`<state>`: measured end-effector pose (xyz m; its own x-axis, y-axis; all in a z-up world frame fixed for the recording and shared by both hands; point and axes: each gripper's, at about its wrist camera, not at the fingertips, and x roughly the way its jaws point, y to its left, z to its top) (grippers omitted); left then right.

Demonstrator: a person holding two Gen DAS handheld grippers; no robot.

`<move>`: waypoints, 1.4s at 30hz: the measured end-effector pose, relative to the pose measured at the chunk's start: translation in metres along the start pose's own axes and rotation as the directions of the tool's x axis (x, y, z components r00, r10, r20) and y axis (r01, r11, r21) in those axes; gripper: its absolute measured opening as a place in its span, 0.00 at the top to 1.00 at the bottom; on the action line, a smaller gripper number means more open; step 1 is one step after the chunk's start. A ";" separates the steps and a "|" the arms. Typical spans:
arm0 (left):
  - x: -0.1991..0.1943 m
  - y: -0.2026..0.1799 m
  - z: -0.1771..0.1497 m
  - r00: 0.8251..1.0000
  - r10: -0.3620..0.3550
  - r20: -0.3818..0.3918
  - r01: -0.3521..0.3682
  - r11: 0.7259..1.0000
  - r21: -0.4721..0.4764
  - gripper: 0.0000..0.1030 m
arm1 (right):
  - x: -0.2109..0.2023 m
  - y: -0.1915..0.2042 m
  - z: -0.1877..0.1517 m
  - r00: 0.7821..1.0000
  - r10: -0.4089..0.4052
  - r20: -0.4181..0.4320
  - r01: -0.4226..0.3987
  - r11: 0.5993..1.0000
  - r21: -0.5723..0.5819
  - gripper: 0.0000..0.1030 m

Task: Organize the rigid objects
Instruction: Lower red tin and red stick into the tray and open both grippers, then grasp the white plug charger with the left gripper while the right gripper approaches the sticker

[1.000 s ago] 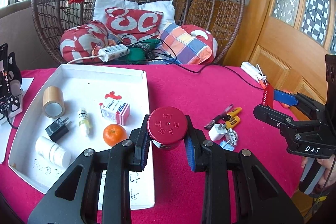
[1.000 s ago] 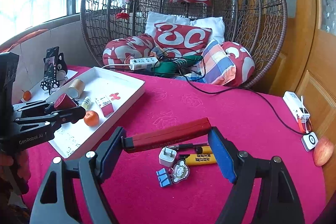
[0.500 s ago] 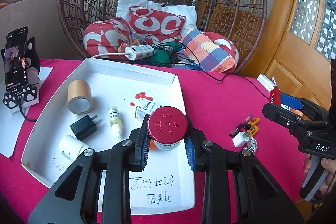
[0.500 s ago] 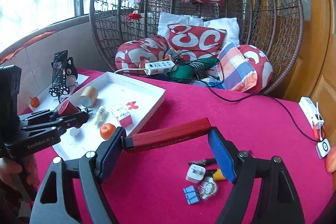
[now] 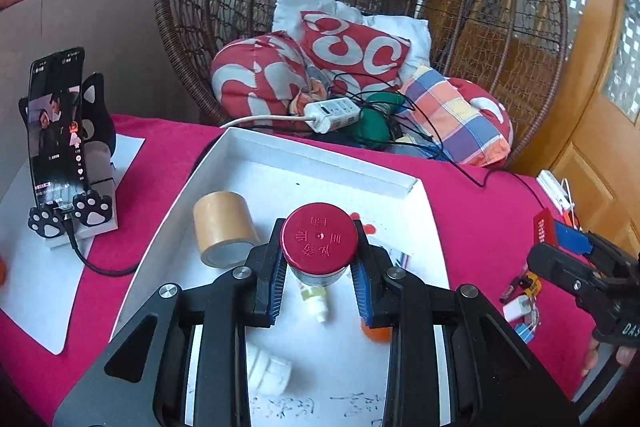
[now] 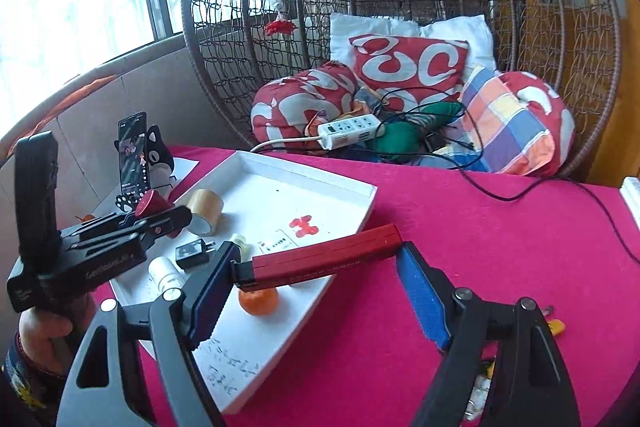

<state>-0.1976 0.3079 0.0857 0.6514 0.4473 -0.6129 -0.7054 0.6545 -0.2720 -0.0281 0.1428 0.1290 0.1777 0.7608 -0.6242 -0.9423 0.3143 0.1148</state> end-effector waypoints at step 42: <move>-0.058 -0.049 -0.020 0.978 0.017 0.208 -0.025 0.999 0.035 0.00 | -0.106 -0.010 -0.023 0.875 -0.129 0.468 0.094 0.991 0.097 0.00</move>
<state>-0.2067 0.2382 0.1200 0.6828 0.5757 -0.4499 -0.7114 0.6641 -0.2300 -0.0441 0.0459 0.1766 0.4094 0.8903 -0.1994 -0.8896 0.4381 0.1295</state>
